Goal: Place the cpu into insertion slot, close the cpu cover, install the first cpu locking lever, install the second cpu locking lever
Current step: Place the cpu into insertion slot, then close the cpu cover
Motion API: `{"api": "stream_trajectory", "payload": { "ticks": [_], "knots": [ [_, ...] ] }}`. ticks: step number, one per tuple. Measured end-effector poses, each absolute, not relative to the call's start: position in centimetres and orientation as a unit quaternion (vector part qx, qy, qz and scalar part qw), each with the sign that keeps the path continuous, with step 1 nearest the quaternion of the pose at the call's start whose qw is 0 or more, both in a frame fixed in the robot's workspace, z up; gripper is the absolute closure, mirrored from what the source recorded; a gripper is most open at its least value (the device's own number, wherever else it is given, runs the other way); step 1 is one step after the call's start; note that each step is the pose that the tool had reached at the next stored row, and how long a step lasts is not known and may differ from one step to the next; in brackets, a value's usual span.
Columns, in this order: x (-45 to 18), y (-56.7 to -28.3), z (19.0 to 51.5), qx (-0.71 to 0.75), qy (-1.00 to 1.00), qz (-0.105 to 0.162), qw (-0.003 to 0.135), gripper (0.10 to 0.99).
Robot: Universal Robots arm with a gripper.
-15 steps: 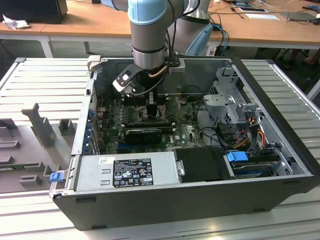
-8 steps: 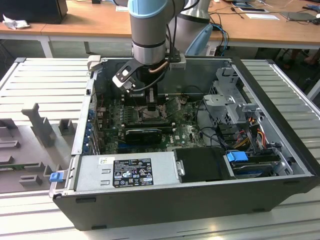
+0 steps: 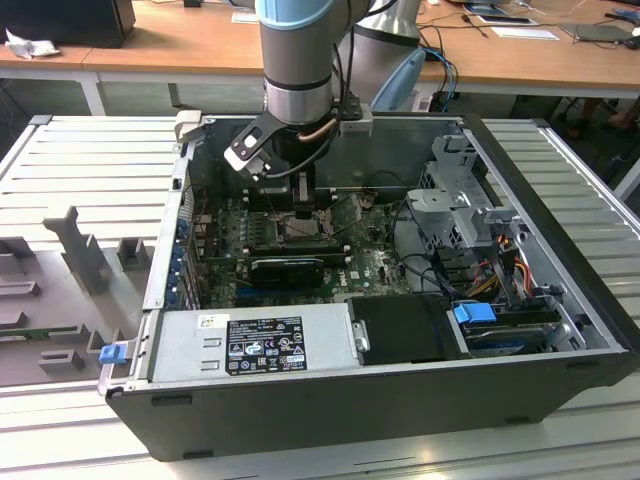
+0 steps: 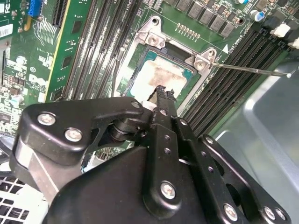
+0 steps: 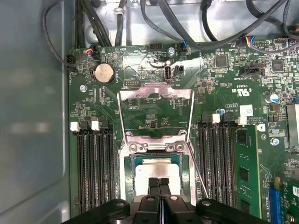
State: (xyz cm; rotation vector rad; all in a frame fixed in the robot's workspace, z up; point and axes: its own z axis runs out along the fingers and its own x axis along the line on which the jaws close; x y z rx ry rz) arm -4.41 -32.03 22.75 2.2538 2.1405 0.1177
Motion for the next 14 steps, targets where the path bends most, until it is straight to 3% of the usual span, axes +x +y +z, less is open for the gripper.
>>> {"api": "stream_trajectory", "payload": {
  "ticks": [14],
  "knots": [
    [-3.4, -32.0, 24.1, 0.725, 0.688, 0.030, 0.008, 0.980]
  ]
}}
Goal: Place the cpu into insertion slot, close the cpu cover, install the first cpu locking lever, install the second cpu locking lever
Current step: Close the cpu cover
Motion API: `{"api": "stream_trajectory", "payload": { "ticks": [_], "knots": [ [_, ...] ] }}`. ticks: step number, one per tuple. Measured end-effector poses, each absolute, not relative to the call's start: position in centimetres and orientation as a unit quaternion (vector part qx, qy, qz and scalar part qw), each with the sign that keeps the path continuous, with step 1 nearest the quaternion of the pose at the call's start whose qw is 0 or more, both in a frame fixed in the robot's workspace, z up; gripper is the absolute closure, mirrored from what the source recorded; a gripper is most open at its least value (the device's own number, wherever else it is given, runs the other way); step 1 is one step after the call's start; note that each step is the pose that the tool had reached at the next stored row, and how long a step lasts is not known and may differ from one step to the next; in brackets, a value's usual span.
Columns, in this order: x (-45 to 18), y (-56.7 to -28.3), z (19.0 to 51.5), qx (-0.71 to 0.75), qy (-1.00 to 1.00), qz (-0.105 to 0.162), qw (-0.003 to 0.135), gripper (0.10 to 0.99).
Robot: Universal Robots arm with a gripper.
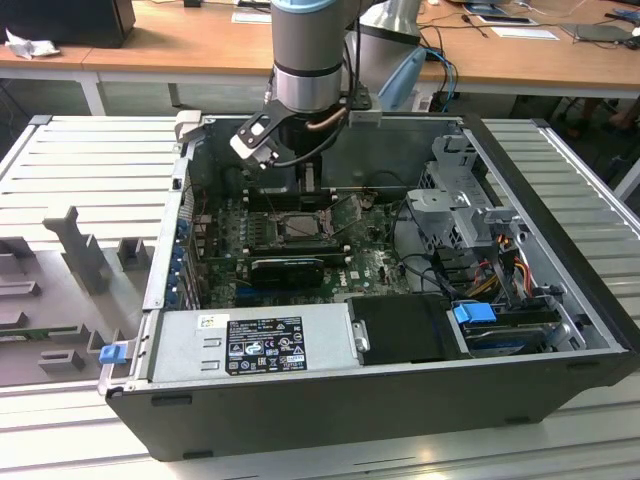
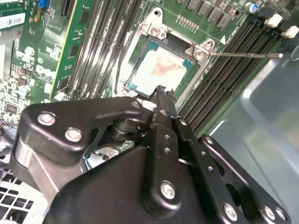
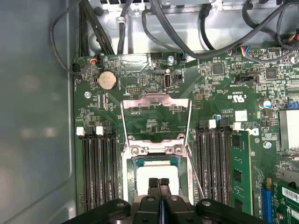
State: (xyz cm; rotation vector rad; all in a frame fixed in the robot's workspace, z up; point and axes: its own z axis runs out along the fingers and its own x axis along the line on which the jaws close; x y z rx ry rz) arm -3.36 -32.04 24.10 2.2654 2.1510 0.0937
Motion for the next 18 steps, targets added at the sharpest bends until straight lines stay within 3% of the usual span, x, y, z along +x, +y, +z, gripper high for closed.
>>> {"api": "stream_trajectory", "payload": {
  "ticks": [18],
  "knots": [
    [-1.9, -32.0, 25.8, 0.725, 0.688, 0.029, 0.008, 0.980]
  ]
}}
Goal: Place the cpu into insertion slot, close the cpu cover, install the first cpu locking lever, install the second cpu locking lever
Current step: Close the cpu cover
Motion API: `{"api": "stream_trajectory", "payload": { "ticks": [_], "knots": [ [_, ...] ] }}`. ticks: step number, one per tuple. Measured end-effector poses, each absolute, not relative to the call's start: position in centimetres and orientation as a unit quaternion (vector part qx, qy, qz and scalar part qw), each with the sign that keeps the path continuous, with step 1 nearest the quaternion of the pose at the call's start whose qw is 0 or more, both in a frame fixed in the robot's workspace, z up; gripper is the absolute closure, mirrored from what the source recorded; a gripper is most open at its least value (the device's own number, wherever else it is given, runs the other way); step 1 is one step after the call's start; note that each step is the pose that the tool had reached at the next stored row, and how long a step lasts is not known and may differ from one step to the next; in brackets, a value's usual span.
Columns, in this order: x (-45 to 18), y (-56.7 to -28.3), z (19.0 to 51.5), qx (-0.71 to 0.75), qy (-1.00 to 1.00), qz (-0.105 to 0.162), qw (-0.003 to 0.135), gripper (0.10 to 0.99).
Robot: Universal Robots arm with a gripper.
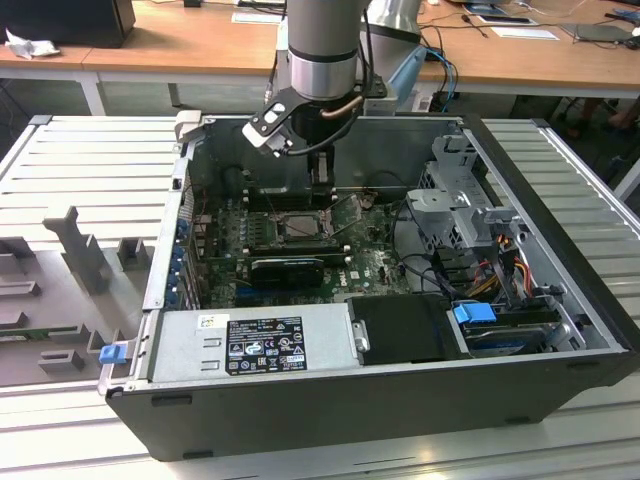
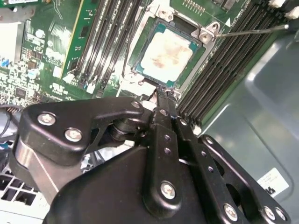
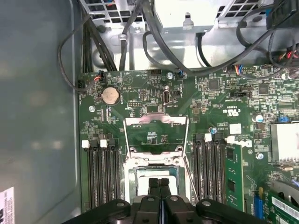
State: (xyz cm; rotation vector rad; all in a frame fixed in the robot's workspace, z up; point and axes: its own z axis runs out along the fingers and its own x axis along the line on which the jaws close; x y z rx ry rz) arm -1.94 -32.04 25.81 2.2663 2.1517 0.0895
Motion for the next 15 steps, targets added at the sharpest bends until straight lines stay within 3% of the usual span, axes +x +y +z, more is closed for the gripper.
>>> {"api": "stream_trajectory", "payload": {
  "ticks": [15],
  "knots": [
    [3.1, -32.0, 25.9, 0.710, 0.704, 0.026, 0.005, 0.980]
  ]
}}
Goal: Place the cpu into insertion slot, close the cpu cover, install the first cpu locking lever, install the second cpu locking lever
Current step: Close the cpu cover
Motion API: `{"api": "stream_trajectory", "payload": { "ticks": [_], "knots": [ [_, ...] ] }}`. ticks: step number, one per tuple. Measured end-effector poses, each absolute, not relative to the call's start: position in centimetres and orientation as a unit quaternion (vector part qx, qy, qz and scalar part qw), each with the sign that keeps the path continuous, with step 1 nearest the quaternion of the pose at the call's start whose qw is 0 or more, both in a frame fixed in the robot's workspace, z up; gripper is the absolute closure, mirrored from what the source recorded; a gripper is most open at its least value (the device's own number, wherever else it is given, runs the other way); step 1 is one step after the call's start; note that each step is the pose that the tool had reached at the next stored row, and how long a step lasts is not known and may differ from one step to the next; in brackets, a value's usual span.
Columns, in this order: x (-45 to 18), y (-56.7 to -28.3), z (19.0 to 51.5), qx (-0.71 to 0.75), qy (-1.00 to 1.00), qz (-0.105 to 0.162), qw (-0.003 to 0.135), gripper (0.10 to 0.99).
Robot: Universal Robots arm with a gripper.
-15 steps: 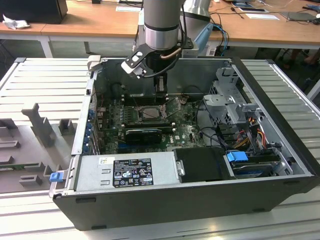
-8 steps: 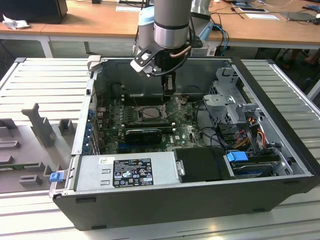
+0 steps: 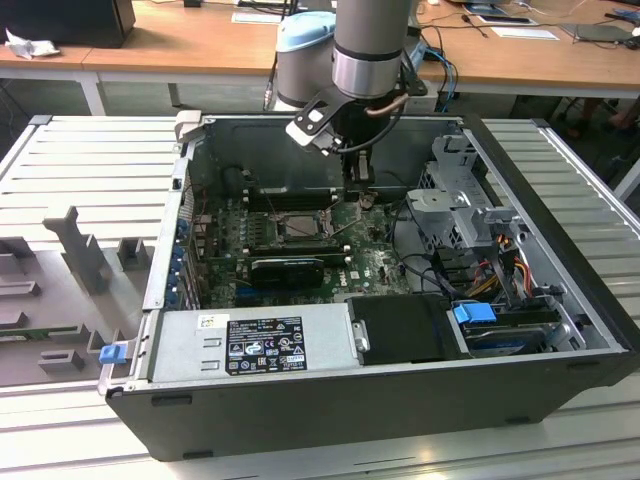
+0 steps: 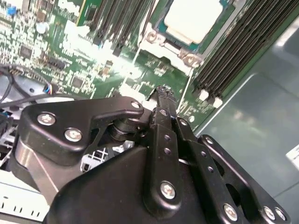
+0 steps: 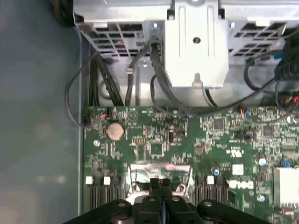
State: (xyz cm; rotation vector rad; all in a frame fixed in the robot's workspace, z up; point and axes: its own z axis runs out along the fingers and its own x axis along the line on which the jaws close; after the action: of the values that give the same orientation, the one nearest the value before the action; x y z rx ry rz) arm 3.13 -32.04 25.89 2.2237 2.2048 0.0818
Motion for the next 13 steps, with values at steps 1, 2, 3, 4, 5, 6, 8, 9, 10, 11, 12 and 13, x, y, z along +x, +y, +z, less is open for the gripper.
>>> {"api": "stream_trajectory", "payload": {
  "ticks": [1, 2, 3, 4, 5, 6, 8, 9, 10, 11, 12, 13],
  "knots": [
    [3.6, -32.0, 25.8, 0.710, 0.704, 0.026, 0.004, 0.980],
    [3.9, -32.0, 25.8, 0.710, 0.704, 0.025, 0.004, 0.980],
    [4.3, -32.0, 25.8, 0.710, 0.704, 0.025, 0.004, 0.980],
    [4.6, -32.0, 25.8, 0.710, 0.704, 0.025, 0.004, 0.980],
    [4.9, -32.0, 25.7, 0.710, 0.704, 0.025, 0.004, 0.980],
    [5.3, -32.0, 25.7, 0.710, 0.704, 0.025, 0.003, 0.980],
    [5.8, -32.0, 25.6, 0.710, 0.704, 0.024, 0.003, 0.980],
    [6.3, -32.0, 25.5, 0.710, 0.704, 0.024, 0.003, 0.980],
    [6.5, -32.0, 25.1, 0.710, 0.704, 0.023, 0.002, 0.980],
    [6.7, -32.0, 24.7, 0.710, 0.704, 0.023, 0.001, 0.980],
    [6.8, -32.0, 24.6, 0.710, 0.704, 0.021, 0.000, 0.980],
    [6.8, -32.0, 24.6, 0.710, 0.704, 0.019, -0.001, 0.980]
  ]
}}
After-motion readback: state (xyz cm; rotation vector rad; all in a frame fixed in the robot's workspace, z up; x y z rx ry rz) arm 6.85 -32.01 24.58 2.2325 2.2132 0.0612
